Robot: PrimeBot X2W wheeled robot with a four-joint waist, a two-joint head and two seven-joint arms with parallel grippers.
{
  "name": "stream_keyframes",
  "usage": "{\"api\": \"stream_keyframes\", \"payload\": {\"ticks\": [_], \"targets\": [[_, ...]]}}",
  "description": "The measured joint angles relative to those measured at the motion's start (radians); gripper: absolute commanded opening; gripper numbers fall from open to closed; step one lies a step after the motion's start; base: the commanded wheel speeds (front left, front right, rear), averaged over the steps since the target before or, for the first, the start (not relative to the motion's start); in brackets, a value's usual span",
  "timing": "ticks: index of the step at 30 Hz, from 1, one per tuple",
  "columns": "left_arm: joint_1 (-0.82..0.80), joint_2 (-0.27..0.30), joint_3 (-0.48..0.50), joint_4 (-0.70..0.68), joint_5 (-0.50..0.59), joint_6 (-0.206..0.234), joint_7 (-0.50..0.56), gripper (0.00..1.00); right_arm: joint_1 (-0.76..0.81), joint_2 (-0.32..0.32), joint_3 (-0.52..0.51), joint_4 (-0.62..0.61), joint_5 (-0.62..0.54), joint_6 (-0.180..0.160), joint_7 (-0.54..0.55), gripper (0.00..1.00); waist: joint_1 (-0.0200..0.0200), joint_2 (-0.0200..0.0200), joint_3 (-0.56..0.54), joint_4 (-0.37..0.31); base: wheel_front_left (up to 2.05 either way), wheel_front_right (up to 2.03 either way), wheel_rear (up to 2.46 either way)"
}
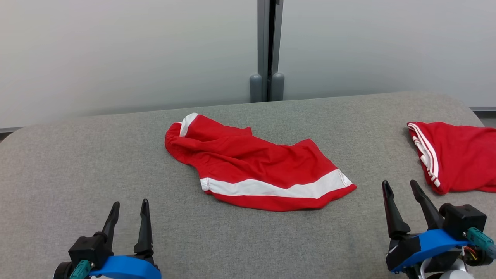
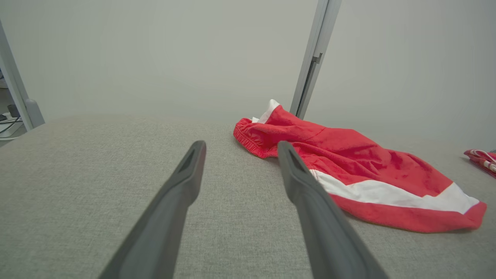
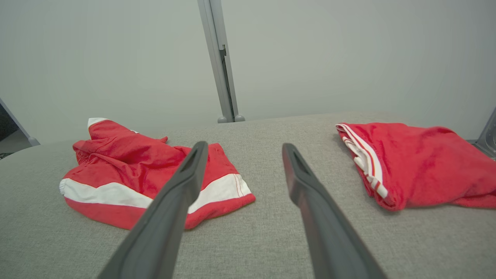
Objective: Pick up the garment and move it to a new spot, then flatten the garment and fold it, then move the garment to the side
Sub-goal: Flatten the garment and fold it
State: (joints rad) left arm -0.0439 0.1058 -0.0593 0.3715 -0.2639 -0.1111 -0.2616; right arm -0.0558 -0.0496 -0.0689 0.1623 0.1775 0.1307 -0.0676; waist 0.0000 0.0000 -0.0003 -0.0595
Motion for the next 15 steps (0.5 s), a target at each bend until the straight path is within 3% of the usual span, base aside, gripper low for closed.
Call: {"api": "stream_keyframes", "payload": {"ticks": [7,15], "targets": [[-0.06,-0.005,-0.086,0.067,-0.007,-0.011,0.032,1.0,-0.002,0.0,0.016,-0.003,0.005,0.0,0.002,1.0,0.0,0.0,0.025,-0.008,0.0,0.0,0.0],[-0.23,-0.02,-0.193,0.251,-0.082,-0.013,0.11,1.0,-0.05,0.0,0.065,0.007,0.019,0.0,-0.005,1.0,0.0,0.0,0.082,-0.044,0.0,0.0,0.0]]}}
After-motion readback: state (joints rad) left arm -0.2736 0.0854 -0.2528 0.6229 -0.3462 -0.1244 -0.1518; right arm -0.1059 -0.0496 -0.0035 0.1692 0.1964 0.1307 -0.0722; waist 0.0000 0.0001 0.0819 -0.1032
